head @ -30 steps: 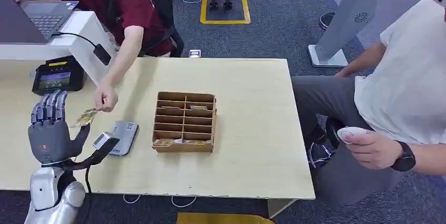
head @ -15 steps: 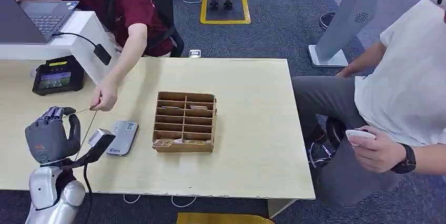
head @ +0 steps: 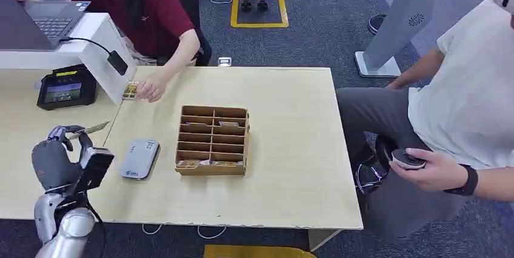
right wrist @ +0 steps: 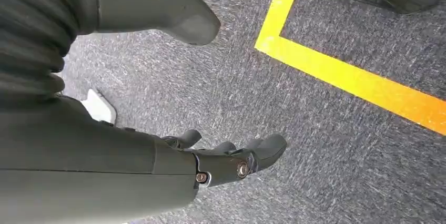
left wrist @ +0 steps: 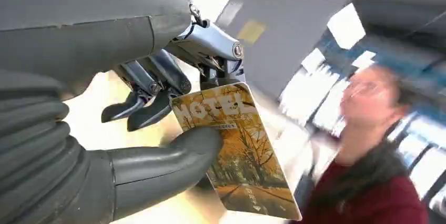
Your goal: Pass the card to the sensor for recognition and then transmit it.
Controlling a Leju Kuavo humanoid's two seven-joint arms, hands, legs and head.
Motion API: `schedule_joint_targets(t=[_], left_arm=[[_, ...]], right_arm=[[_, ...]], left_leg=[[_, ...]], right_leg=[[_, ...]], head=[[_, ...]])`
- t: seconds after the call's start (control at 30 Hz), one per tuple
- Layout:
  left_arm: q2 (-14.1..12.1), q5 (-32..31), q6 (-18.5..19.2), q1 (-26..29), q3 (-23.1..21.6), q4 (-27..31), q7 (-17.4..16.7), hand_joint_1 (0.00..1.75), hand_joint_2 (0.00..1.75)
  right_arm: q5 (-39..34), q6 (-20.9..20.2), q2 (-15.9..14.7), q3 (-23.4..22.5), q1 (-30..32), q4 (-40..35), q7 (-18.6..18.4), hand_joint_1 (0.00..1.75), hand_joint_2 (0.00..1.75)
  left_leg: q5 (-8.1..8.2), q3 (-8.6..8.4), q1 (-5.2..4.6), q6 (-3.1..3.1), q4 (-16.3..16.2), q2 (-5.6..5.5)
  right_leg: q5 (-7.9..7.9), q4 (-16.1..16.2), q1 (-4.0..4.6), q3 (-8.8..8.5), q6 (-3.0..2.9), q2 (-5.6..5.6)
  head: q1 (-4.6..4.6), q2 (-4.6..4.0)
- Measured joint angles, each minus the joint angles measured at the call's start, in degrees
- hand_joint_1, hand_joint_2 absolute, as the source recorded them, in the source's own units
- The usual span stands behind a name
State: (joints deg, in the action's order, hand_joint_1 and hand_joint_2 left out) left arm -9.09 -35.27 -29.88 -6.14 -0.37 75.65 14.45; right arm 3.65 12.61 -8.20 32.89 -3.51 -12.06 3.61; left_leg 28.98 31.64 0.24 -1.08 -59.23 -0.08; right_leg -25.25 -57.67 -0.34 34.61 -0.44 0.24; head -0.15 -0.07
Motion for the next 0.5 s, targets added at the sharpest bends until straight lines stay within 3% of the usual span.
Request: schedule_joint_targets(t=[0.07,0.17,0.37,0.5], left_arm=[[0.2,10.27,8.12,0.79,-0.04,0.98,-1.94,1.75,1.75],[0.5,18.41,14.21,1.72,-0.06,2.1,-4.58,1.75,1.75],[0.5,22.92,16.92,2.24,-0.06,2.51,-6.95,1.75,1.75],[0.5,23.54,16.79,2.44,-0.07,2.49,-7.65,1.75,1.75]], right_arm=[[-0.02,0.33,0.0,0.0,0.19,0.02,0.07,0.0,1.75],[-0.02,0.78,0.0,0.0,0.41,0.04,0.57,0.0,1.75],[0.0,0.83,0.0,0.0,0.58,0.04,0.55,0.0,1.75],[0.22,0.83,0.0,0.0,0.59,0.04,0.52,0.0,1.75]], left_leg=[[0.0,0.02,0.0,0.0,0.0,-0.03],[0.0,0.04,0.01,0.0,0.0,-0.02],[0.0,0.04,0.0,0.0,0.0,-0.02],[0.0,0.04,0.0,0.0,0.0,-0.02]], right_leg=[[0.0,0.0,0.0,0.0,0.0,-0.02],[0.0,0.0,0.0,0.0,0.0,-0.01],[0.0,0.0,0.0,0.0,0.0,-0.02],[0.0,0.0,0.0,0.0,0.0,-0.01]], head=[[0.02,0.0],[0.02,0.0],[0.02,0.0],[0.02,0.0]])
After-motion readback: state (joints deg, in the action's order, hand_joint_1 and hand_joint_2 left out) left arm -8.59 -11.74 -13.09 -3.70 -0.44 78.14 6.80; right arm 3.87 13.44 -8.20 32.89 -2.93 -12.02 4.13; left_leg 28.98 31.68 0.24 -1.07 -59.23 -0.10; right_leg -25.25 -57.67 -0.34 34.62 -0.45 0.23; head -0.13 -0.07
